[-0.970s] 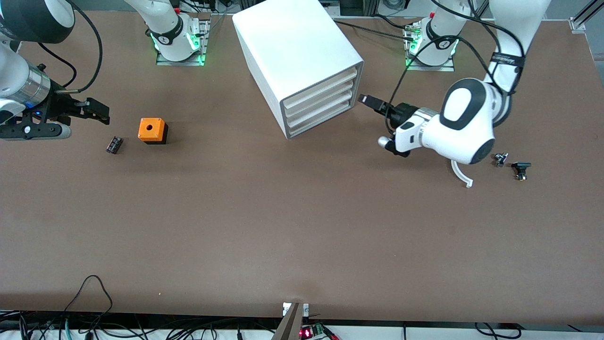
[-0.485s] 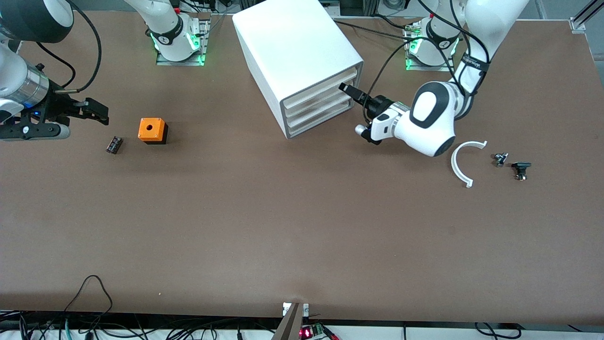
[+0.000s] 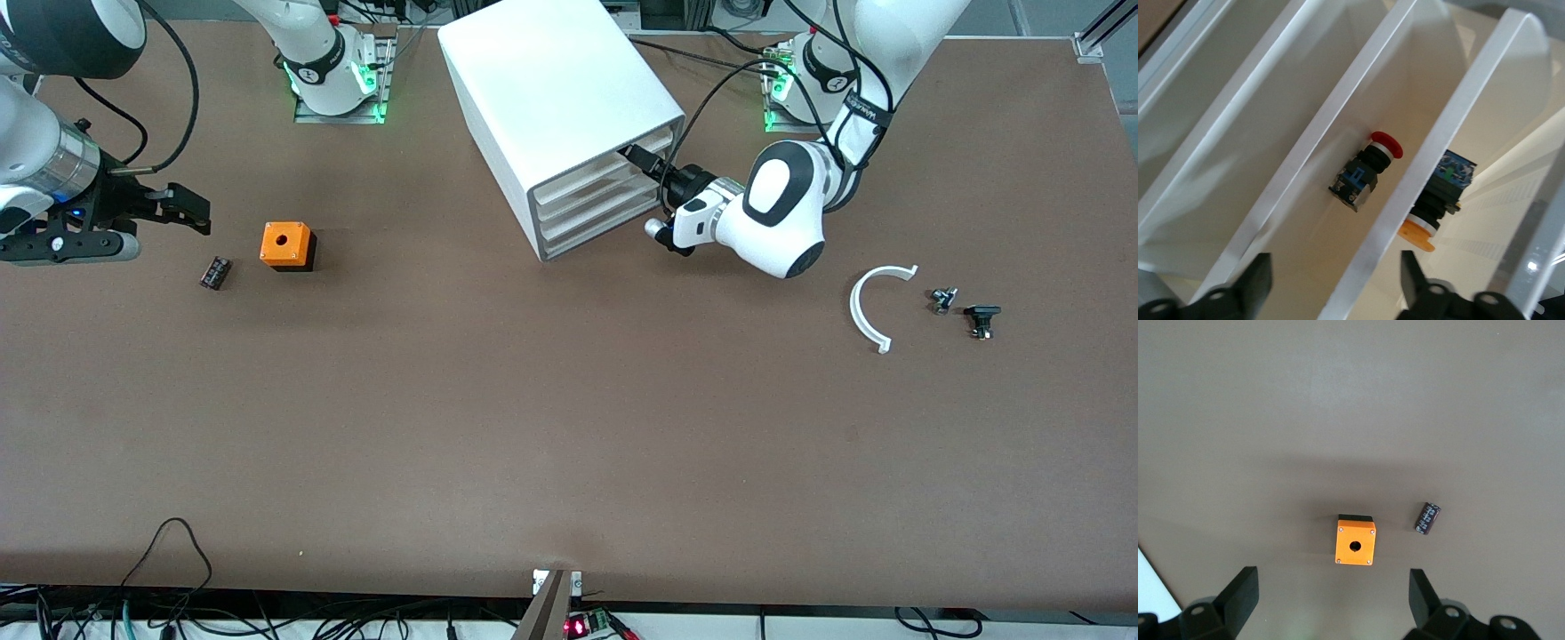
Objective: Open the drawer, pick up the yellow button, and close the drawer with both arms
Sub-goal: 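Pull the drawer open with the left gripper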
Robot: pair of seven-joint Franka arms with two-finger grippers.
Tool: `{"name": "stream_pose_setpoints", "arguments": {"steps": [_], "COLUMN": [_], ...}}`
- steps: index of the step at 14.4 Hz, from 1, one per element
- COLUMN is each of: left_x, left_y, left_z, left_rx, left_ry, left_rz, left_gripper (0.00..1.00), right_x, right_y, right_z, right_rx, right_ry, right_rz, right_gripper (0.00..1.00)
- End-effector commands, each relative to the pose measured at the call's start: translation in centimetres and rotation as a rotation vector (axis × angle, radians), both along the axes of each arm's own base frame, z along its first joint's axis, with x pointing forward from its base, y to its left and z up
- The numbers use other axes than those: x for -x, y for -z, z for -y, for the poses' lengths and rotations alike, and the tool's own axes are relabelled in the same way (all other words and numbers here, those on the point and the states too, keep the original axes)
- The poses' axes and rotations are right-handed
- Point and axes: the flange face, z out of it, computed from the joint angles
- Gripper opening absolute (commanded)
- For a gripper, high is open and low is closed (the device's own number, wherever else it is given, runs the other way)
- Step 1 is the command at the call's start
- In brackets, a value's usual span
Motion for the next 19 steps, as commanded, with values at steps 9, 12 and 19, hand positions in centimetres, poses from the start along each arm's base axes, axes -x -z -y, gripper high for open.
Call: {"name": "stream_pose_setpoints", "arguments": {"steps": [9,12,19], "left_x": [-7.1,-10.6,-13.7], "left_y": [-1.1,-2.3,-6.8], "left_z": [-8.4,-11.5,-14.1], "left_rx": [0.013,-0.024,-0.02], "left_ry": [-0.207,-0.308,-0.347], "left_rz": [0.164,0.255,0.368], "left_gripper": [0.0,0.0,1.0], "right_x": [-0.1,-0.2,-1.1], "right_y": [-0.7,-0.6,1.3], "right_z": [0.0,0.6,-0.8], "right_rx": [-0.008,-0.008,-0.015], "right_ry": [-0.011,0.002,-0.015], "right_rz": [-0.005,-0.005,-0.022], "right_gripper": [1.0,1.0,1.0]}}
